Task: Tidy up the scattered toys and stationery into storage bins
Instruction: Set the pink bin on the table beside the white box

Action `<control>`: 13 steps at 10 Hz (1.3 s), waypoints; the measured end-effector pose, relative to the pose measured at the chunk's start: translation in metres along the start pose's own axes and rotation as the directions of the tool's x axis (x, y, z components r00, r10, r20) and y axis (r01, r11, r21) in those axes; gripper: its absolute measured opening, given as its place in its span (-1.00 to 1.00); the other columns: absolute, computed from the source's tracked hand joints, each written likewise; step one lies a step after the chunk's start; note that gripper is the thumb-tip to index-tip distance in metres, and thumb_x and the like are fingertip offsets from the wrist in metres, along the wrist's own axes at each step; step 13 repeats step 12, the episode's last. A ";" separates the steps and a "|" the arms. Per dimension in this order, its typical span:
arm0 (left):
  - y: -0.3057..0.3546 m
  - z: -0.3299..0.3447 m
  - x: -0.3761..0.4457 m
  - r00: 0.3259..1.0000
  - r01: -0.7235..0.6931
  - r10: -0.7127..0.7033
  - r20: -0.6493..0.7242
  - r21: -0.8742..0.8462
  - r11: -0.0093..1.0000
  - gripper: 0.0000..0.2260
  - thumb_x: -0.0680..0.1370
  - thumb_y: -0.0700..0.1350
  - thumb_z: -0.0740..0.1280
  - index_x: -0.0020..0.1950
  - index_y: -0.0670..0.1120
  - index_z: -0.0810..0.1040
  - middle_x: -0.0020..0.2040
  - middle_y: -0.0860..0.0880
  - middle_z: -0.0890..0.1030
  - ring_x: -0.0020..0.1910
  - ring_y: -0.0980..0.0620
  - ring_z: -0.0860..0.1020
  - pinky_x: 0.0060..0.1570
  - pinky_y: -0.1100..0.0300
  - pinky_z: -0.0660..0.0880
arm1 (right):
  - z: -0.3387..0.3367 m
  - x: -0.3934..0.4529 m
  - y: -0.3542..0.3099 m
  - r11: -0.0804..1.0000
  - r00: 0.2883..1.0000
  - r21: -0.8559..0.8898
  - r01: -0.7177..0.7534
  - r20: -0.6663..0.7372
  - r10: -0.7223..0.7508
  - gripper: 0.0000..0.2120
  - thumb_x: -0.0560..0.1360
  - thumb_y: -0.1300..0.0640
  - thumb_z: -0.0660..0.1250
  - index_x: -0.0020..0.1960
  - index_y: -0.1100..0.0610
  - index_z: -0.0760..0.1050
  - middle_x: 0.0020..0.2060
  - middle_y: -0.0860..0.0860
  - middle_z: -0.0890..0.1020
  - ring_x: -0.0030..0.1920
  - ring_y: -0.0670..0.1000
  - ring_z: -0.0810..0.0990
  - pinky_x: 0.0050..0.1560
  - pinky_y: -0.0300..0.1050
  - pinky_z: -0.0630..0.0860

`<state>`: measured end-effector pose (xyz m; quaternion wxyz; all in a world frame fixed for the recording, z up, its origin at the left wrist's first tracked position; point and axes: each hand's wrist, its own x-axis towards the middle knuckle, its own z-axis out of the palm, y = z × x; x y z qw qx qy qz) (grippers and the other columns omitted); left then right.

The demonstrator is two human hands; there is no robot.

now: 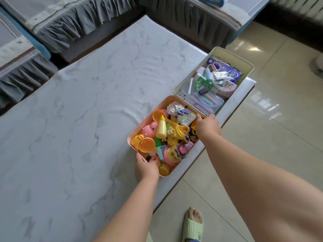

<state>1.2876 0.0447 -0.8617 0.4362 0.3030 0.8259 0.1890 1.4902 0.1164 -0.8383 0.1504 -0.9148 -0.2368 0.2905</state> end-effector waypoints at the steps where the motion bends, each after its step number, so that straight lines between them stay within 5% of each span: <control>1: 0.001 0.002 -0.001 1.000 -0.012 0.012 0.016 -0.007 1.000 -0.64 0.56 -0.12 0.30 0.31 0.15 0.37 0.11 0.04 0.60 -0.08 -0.01 0.55 -0.14 0.13 0.52 | -0.002 0.005 0.000 1.000 0.999 0.008 -0.017 -0.028 0.017 -0.45 0.58 -0.17 0.17 0.35 0.24 0.32 0.24 0.20 0.48 0.25 0.22 0.46 0.26 0.16 0.44; 4: -0.001 -0.002 0.000 0.999 -0.015 0.017 0.035 -0.043 0.999 -0.63 0.56 -0.13 0.31 0.32 0.15 0.37 0.13 0.04 0.59 -0.07 0.00 0.54 -0.14 0.12 0.56 | 0.001 0.001 -0.001 0.994 0.996 0.066 -0.083 -0.009 0.084 -0.33 0.49 -0.21 0.31 0.36 0.25 0.29 0.25 0.19 0.48 0.24 0.21 0.48 0.24 0.14 0.48; 7: -0.002 -0.006 -0.002 0.999 0.000 0.002 0.047 -0.029 1.000 -0.62 0.56 -0.13 0.30 0.32 0.17 0.35 0.15 0.04 0.58 -0.02 -0.04 0.57 -0.09 0.08 0.58 | 0.004 0.004 0.003 0.995 0.997 0.055 -0.078 -0.021 0.079 -0.29 0.49 -0.28 0.25 0.38 0.24 0.26 0.27 0.21 0.47 0.27 0.23 0.46 0.28 0.15 0.44; 8: 0.004 -0.006 -0.004 0.998 0.021 -0.018 0.063 -0.036 0.999 -0.58 0.55 -0.11 0.30 0.35 0.16 0.29 0.18 0.02 0.57 -0.05 -0.02 0.54 -0.09 0.10 0.55 | 0.007 -0.010 0.001 0.989 0.998 -0.143 -0.040 -0.049 0.033 -0.25 0.54 -0.29 0.14 0.52 0.20 0.09 0.45 0.24 0.25 0.46 0.25 0.20 0.49 0.19 0.11; 9: 0.019 -0.010 -0.008 1.000 0.021 -0.022 0.023 0.051 0.999 -0.41 0.54 -0.06 0.27 0.50 0.10 0.08 0.37 -0.06 0.44 0.13 -0.16 0.55 0.04 -0.04 0.57 | 0.013 -0.029 -0.002 0.949 0.996 -0.314 0.043 -0.056 -0.063 -0.24 0.57 -0.28 0.04 0.58 0.08 -0.17 0.54 0.25 -0.12 0.54 0.25 -0.14 0.46 0.32 -0.22; 10: 0.043 -0.023 -0.006 0.998 -0.064 0.065 0.005 0.227 0.972 -0.28 0.54 -0.09 0.23 0.55 0.11 -0.17 0.56 -0.11 0.06 0.47 -0.23 0.22 0.27 -0.18 0.42 | 0.016 -0.043 -0.012 0.925 0.990 -0.358 0.128 -0.007 -0.140 -0.23 0.56 -0.32 0.02 0.57 0.00 -0.24 0.54 0.17 -0.26 0.53 0.24 -0.25 0.38 0.45 -0.24; 11: 0.066 -0.041 -0.003 0.983 -0.184 0.167 0.078 0.453 0.872 -0.23 0.54 -0.04 0.22 0.54 0.12 -0.28 0.57 -0.11 -0.19 0.54 -0.18 -0.16 0.44 -0.29 0.02 | 0.012 -0.055 -0.024 0.917 0.982 -0.353 0.189 0.053 -0.182 -0.21 0.52 -0.37 0.01 0.56 -0.07 -0.27 0.54 0.13 -0.27 0.53 0.25 -0.27 0.34 0.51 -0.23; 12: 0.087 -0.058 -0.007 0.958 -0.282 0.263 0.119 0.577 0.767 -0.24 0.56 0.08 0.19 0.53 0.13 -0.32 0.55 -0.13 -0.29 0.52 -0.21 -0.28 0.40 -0.37 -0.10 | 0.004 -0.066 -0.039 0.921 0.974 -0.317 0.227 0.102 -0.205 -0.17 0.48 -0.44 0.00 0.55 -0.11 -0.28 0.54 0.12 -0.27 0.52 0.25 -0.29 0.33 0.53 -0.22; 13: 0.087 -0.058 -0.007 0.958 -0.282 0.263 0.119 0.577 0.767 -0.24 0.56 0.08 0.19 0.53 0.13 -0.32 0.55 -0.13 -0.29 0.52 -0.21 -0.28 0.40 -0.37 -0.10 | 0.004 -0.066 -0.039 0.921 0.974 -0.317 0.227 0.102 -0.205 -0.17 0.48 -0.44 0.00 0.55 -0.11 -0.28 0.54 0.12 -0.27 0.52 0.25 -0.29 0.33 0.53 -0.22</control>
